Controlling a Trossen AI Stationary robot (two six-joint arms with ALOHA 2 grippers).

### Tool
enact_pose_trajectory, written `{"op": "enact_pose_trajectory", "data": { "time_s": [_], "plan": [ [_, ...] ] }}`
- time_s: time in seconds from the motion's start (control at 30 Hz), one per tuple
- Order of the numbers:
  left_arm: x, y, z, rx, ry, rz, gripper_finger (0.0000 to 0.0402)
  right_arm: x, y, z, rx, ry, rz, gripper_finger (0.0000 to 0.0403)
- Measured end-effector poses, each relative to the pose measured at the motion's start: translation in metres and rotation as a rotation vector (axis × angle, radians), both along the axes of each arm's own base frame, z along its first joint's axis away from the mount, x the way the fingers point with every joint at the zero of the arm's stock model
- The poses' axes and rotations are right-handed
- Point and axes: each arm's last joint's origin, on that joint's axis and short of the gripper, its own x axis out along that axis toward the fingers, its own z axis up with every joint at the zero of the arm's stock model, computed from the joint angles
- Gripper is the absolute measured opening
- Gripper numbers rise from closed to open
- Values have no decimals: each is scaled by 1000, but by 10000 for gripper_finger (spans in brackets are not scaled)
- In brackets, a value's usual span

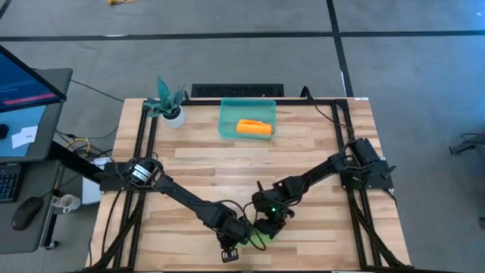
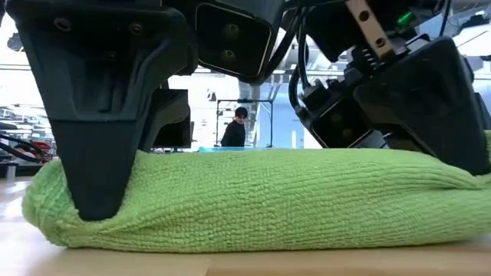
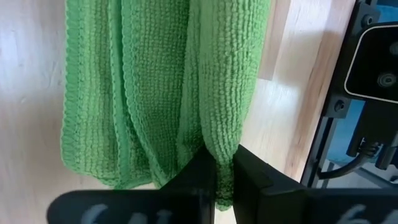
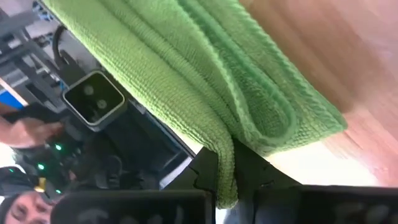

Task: Roll microfiber towels into tight, uniform cylinder then place into a basket
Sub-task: Roll the green microfiber cloth

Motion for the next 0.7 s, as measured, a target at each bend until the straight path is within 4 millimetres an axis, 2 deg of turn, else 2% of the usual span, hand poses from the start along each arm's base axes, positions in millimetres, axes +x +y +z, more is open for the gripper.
{"op": "enact_pose_trajectory", "data": {
  "time_s": [0.4, 0.7],
  "plan": [
    [-1, 1, 0, 15, -12, -58, 36, 5, -12, 0, -3, 30, -62, 43],
    [-2, 0, 0, 14, -26, -113, 117, 5, -12, 0, -3, 29, -62, 43]
  ]
}}
